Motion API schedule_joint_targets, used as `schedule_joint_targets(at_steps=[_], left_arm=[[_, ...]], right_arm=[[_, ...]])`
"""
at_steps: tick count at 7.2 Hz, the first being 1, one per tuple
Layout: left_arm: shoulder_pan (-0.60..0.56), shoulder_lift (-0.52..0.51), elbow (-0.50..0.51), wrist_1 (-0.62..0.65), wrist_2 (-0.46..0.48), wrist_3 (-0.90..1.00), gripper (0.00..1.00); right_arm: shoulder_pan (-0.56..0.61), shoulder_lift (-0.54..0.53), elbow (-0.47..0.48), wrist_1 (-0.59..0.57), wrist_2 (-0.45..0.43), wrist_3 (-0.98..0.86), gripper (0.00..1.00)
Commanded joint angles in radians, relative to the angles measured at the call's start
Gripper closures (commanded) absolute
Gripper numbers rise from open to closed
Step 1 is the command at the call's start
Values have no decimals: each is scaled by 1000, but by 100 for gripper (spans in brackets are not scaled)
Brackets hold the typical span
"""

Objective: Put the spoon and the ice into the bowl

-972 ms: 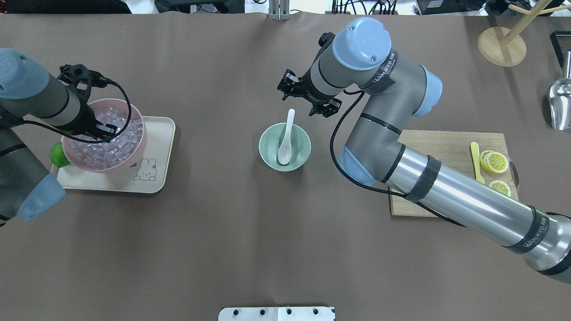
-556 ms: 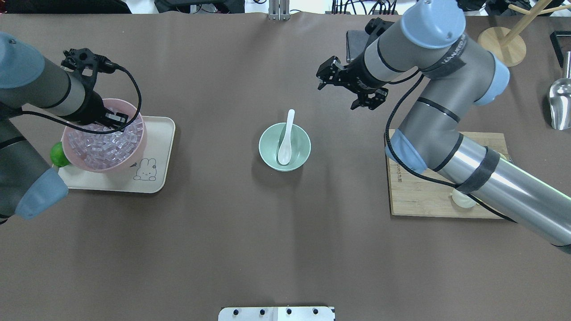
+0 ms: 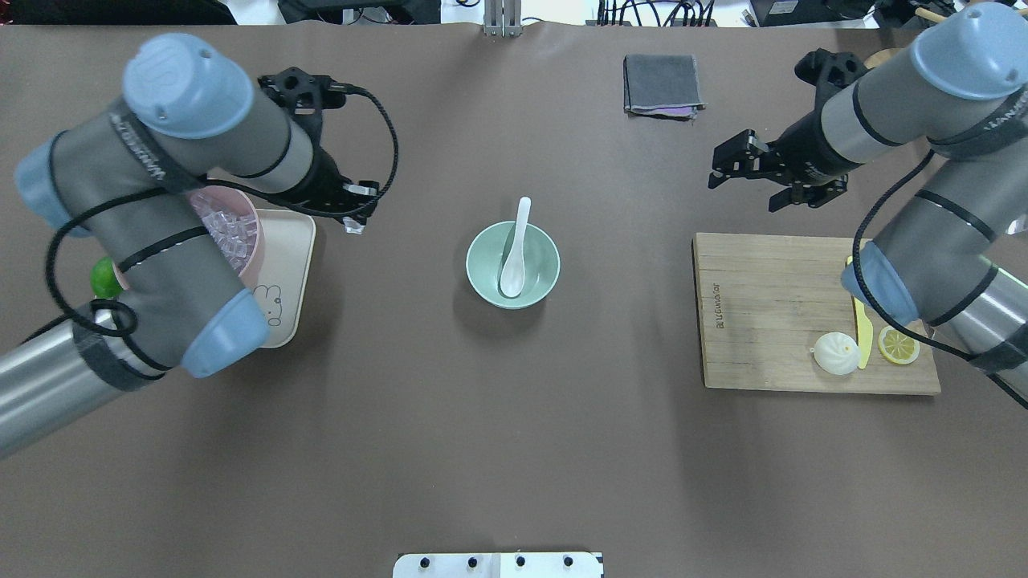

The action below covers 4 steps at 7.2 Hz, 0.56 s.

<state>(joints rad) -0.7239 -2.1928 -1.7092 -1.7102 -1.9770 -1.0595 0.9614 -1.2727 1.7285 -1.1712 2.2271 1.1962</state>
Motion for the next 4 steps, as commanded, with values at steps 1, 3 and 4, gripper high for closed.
schedule_joint_targets(at_steps=[1, 3, 4], left_arm=[[107, -207, 164, -11, 85, -153, 100], [133, -263, 297, -125, 101, -154, 95], [133, -246, 305, -161, 99, -146, 3]], right_arm=[[58, -114, 20, 4, 22, -163, 0], [89, -230, 63, 5, 22, -283, 0], [106, -282, 97, 4, 22, -318, 0]])
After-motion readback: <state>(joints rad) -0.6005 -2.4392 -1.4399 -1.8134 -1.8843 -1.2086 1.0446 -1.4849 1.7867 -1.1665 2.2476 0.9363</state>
